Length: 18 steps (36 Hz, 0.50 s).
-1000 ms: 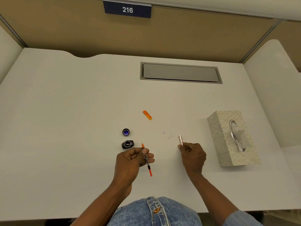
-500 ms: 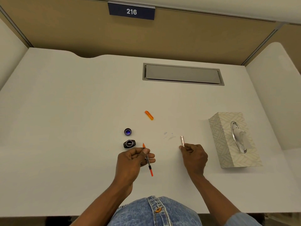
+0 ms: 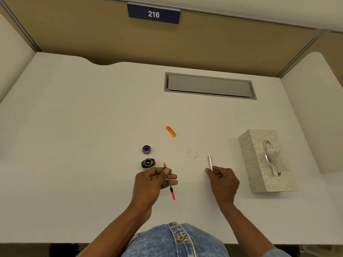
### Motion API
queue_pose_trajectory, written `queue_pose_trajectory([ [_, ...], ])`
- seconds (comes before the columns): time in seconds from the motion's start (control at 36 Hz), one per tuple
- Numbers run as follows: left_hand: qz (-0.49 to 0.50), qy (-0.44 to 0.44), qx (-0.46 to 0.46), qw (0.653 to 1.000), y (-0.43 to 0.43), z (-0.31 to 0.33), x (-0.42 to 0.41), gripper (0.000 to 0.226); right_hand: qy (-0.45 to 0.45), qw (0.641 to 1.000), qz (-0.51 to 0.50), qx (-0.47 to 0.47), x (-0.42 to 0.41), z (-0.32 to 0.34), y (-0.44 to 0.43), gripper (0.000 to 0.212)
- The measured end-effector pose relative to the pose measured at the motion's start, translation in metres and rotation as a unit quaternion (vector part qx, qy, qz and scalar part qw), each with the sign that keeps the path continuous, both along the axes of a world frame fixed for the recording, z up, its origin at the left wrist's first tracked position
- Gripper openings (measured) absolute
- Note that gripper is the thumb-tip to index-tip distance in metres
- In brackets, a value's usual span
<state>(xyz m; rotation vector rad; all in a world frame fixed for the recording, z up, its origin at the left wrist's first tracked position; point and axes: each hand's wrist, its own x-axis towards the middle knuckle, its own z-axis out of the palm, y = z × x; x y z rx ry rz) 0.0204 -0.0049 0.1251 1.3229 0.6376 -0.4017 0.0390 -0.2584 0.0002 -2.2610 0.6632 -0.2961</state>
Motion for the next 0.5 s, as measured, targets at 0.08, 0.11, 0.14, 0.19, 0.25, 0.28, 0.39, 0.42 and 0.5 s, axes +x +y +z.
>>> queue_pose_trajectory([
  [0.08, -0.002, 0.002, 0.000, 1.000, 0.000, 0.000, -0.001, 0.017, -0.003, 1.000, 0.005, 0.000, -0.001, 0.000, -0.001, 0.024],
  [0.11, -0.002, 0.002, 0.000, 1.000, -0.001, 0.000, -0.001, 0.018, -0.003, 1.000, 0.006, -0.002, -0.001, 0.001, -0.001, 0.024],
  [0.14, -0.003, 0.002, 0.000, 1.000, -0.001, 0.000, -0.001, 0.018, -0.003, 1.000, 0.007, -0.003, -0.001, 0.001, -0.001, 0.024],
  [0.19, -0.002, 0.003, -0.001, 1.000, -0.001, 0.000, -0.001, 0.018, -0.002, 1.000, 0.005, -0.003, -0.002, 0.001, -0.001, 0.024],
  [0.25, -0.001, 0.002, -0.003, 1.000, -0.001, 0.000, 0.000, 0.017, -0.002, 1.000, 0.004, -0.003, -0.002, 0.001, 0.000, 0.024],
  [0.28, -0.001, 0.002, -0.002, 1.000, 0.000, 0.000, 0.000, 0.017, -0.004, 1.000, 0.005, -0.006, -0.003, 0.001, 0.000, 0.024],
  [0.39, 0.002, 0.003, -0.004, 1.000, 0.001, 0.000, 0.000, 0.018, -0.008, 1.000, -0.001, -0.004, -0.005, 0.002, -0.001, 0.025],
  [0.42, 0.003, 0.004, -0.005, 1.000, 0.001, 0.000, 0.000, 0.018, -0.010, 1.000, -0.003, -0.004, -0.006, 0.002, -0.002, 0.026],
  [0.5, 0.001, 0.005, -0.003, 1.000, 0.002, 0.000, -0.001, 0.019, -0.022, 1.000, -0.003, -0.010, -0.014, 0.003, -0.003, 0.028],
])
